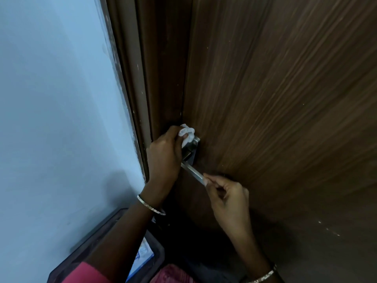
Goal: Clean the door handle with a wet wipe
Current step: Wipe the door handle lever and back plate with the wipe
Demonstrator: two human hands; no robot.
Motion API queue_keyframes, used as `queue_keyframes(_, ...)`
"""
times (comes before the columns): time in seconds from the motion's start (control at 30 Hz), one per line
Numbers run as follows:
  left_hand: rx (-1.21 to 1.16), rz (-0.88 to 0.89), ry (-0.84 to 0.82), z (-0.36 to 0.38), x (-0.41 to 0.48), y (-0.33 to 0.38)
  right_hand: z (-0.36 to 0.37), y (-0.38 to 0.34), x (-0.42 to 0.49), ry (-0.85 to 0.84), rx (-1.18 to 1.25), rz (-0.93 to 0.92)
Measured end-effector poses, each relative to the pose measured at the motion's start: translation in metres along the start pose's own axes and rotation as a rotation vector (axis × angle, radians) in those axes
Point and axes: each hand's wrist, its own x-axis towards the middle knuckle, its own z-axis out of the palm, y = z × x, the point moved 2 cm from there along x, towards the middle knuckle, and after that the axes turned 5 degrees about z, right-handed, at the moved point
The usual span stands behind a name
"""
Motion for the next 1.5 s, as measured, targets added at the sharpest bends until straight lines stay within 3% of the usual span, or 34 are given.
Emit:
queue_keyframes(0.17,0.096,-0.140,-0.139,0.013,-0.017,-0.011,0.007,0.002,0.000,0.011,0.026,0.022)
queue_keyframes(0.37,0.136,-0.159,-0.238,0.009,-0.007,-0.016,0.009,0.001,0.001,-0.021,0.024,0.061)
queue_keyframes(0.73,0.120,-0.140,-0.142,-0.001,-0.013,0.000,0.015,-0.005,0.003,0.009,-0.061,0.065)
queue_keyframes(1.03,0.023,-0.164,-0.240,0.009,-0.014,-0.008,0.017,0.000,0.002,0.027,0.004,0.081)
queue_keyframes(1.27,0.018,-0.157,-0.142,0.004,-0.009,-0.016,0.016,0.001,0.000,0.018,0.032,0.075)
queue_keyframes(1.4,-0.067,-0.049,0.086,-0.005,-0.011,0.001,0.015,0.003,0.001,0.024,0.029,0.060)
queue_keyframes(1.5,-0.016,0.021,0.123,-0.004,-0.004,0.010,0.016,0.003,0.000,0.030,0.019,0.059)
